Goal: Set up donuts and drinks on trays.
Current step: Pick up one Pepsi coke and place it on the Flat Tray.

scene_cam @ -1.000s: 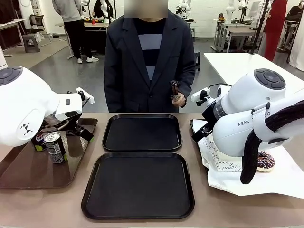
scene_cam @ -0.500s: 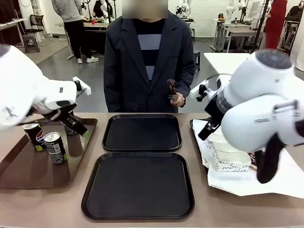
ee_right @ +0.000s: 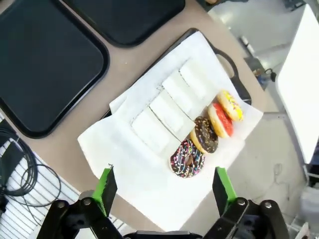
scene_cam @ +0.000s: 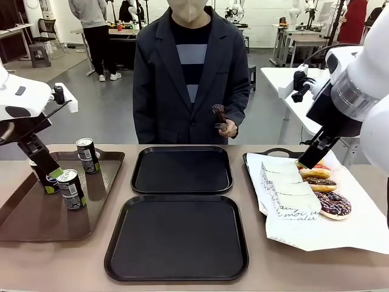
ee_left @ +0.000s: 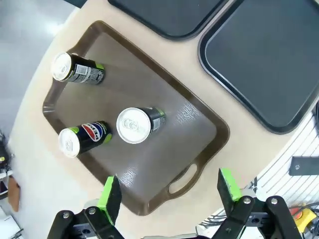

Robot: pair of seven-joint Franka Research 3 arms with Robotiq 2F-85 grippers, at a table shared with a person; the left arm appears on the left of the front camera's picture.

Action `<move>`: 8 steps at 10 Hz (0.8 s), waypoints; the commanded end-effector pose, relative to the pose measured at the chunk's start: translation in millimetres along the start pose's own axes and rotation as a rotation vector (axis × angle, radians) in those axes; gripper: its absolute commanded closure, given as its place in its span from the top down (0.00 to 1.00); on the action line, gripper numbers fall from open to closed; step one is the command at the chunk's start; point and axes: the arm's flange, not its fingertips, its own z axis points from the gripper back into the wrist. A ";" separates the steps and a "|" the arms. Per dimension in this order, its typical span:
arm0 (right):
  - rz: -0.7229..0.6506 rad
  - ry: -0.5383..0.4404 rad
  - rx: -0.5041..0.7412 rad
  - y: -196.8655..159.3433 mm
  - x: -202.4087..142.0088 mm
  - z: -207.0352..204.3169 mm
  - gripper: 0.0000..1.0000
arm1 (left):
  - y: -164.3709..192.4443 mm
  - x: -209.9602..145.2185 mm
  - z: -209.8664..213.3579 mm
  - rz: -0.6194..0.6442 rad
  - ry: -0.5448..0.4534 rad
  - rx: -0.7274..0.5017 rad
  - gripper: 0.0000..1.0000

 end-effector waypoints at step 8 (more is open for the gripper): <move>-1.231 -0.393 0.739 -146.2 -248.5 -81.6 1.00 | 110.6 -102.5 -3.0 0.631 -0.606 -0.862 1.00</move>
